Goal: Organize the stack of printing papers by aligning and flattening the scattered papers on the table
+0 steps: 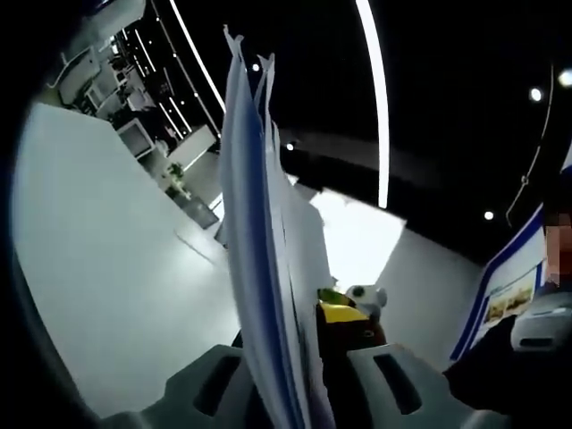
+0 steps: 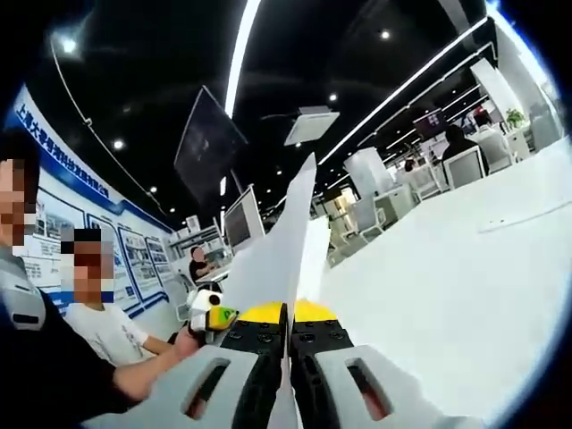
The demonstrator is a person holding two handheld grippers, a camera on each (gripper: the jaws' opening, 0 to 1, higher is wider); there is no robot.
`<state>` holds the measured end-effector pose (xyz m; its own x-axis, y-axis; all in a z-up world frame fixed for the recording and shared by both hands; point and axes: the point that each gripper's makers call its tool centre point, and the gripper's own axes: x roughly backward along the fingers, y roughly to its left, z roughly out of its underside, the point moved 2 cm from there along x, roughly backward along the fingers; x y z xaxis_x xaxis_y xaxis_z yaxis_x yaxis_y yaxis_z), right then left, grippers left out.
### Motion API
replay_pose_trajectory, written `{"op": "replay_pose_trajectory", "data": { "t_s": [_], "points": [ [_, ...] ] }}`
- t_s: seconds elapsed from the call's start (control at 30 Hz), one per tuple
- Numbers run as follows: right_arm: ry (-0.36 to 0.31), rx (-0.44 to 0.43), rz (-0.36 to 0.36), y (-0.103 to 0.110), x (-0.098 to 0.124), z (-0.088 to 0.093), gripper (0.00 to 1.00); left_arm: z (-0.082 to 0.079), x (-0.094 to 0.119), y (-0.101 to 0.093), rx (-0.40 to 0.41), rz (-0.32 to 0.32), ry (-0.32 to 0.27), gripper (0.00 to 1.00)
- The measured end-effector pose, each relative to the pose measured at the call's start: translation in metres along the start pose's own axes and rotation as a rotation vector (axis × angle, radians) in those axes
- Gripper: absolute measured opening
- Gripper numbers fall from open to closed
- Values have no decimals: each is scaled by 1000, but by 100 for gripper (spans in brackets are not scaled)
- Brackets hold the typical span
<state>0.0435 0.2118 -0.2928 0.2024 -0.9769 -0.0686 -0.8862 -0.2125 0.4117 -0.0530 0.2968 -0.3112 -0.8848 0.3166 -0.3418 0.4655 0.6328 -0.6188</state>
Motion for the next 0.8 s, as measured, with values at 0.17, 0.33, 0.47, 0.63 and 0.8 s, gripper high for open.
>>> {"op": "replay_pose_trajectory", "data": {
  "t_s": [0.17,0.33,0.47,0.63,0.8],
  "points": [
    [5,-2,-11,7,-4,3,0,0,0,0,-2,1,-1,13],
    [7,-18,-15,13,-8,9,0,0,0,0,-1,0,-2,13],
    [10,-33,-25,16,-11,14,0,-1,0,0,3,0,-5,13],
    [7,-43,-34,18,-14,15,0,-1,0,0,3,-1,-5,13],
    [4,-49,-41,20,-17,15,0,0,0,0,1,-3,-4,13]
  ]
}}
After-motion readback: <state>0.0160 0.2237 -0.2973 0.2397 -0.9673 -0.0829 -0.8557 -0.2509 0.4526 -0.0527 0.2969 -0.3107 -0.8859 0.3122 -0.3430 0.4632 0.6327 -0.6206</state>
